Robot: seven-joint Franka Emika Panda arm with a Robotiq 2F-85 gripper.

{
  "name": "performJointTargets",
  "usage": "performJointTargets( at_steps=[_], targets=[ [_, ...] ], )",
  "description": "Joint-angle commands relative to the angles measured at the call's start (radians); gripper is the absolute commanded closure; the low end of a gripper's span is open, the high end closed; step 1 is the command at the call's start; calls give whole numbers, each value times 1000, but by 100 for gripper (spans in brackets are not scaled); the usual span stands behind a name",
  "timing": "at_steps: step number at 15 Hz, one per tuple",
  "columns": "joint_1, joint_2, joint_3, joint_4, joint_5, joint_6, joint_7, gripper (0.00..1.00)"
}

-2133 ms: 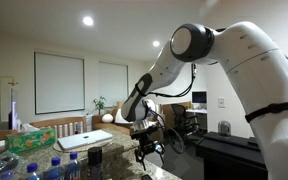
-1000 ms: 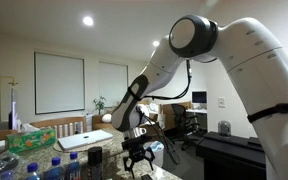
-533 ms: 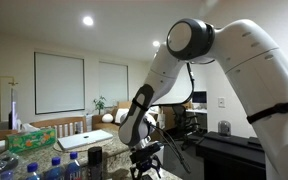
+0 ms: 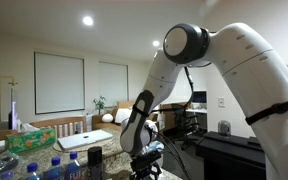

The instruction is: Put the black bottle on the white box, place the tape over the bottle, put the black object on top of the black bottle

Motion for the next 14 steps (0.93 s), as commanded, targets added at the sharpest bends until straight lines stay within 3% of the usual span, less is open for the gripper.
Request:
performJointTargets(
  at_steps=[1, 5, 14],
  targets=[
    [0, 55, 13, 13, 34, 60, -45, 45],
    [11, 46, 22, 9, 49, 73, -24, 72],
    [107, -31, 37, -2, 58, 4, 115, 78]
  ],
)
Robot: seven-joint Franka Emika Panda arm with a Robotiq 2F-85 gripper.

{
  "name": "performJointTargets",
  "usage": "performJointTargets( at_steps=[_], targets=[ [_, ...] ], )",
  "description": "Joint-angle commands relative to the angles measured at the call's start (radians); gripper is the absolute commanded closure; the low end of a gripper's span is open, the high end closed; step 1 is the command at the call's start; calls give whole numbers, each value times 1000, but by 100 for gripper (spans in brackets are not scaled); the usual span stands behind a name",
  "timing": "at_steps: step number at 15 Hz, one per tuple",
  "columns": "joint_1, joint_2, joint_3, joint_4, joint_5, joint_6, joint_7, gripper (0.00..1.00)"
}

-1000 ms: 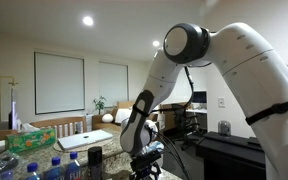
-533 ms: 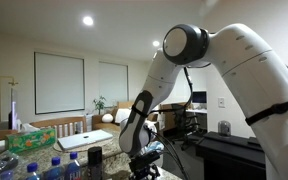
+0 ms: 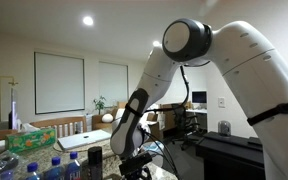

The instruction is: Put the black bottle on the white box, place the tape over the bottle, put the black object on top of the black bottle

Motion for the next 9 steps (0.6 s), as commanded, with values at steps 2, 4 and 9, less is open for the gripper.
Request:
performJointTargets(
  at_steps=[2, 4, 9],
  targets=[
    [42, -24, 14, -11, 35, -26, 78, 78],
    [46, -36, 11, -15, 35, -48, 95, 78],
    [56, -131, -27, -41, -26, -174, 208, 78]
  ],
)
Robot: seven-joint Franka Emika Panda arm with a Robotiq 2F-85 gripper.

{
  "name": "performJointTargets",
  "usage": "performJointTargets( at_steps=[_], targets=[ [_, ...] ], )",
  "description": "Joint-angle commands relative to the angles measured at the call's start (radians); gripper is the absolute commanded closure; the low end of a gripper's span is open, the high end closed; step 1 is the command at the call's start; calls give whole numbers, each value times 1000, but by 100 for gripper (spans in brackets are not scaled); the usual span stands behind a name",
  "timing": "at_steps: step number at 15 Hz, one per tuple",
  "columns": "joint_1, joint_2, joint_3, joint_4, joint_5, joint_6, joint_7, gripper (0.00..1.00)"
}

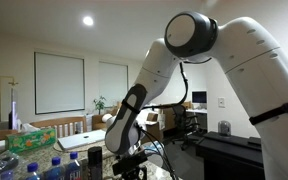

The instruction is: Put the black bottle on the white box, place the tape over the bottle, put the black object on top of the black bottle

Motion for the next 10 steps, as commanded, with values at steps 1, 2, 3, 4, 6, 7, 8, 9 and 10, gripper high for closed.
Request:
performJointTargets(
  at_steps=[1, 2, 3, 4, 6, 7, 8, 9, 10],
  targets=[
    [6, -111, -30, -40, -52, -117, 107, 78],
    [-2, -128, -30, -37, -67, -151, 123, 78],
    [-11, -139, -30, -31, -76, -183, 134, 78],
    [-20, -143, -29, -20, -83, -213, 135, 78],
    [-41, -145, -25, 4, -89, -273, 126, 78],
    [-51, -145, -24, 12, -90, -296, 116, 78],
    [-61, -143, -23, 20, -90, -315, 109, 78],
    [-71, -137, -23, 29, -88, -329, 104, 78],
    [-79, -134, -22, 36, -86, -345, 101, 78]
  ],
)
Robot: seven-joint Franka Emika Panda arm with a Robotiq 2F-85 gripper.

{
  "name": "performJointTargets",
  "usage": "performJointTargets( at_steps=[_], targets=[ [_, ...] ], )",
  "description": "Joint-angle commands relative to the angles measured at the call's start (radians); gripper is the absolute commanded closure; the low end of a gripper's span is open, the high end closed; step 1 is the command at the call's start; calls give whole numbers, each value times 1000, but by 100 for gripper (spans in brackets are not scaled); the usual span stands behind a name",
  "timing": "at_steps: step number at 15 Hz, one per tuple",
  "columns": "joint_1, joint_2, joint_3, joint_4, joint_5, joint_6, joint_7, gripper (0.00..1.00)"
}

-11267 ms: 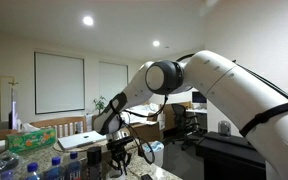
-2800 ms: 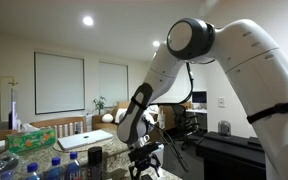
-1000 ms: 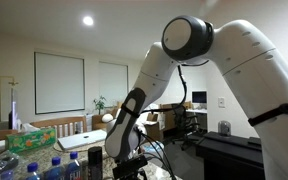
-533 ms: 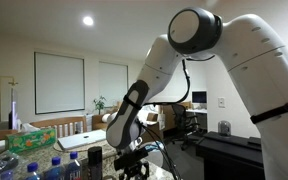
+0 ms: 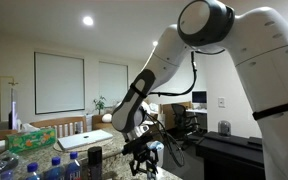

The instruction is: Put the black bottle on the white box, place the tape over the bottle, put the black object on top of the black bottle

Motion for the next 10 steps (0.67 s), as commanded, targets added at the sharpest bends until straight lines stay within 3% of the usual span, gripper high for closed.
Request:
performJointTargets(
  at_steps=[1, 10],
  targets=[
    [-44, 4, 14, 23, -19, -65, -2, 78],
    [-88, 174, 22, 140, 22, -70, -53, 78]
  ],
)
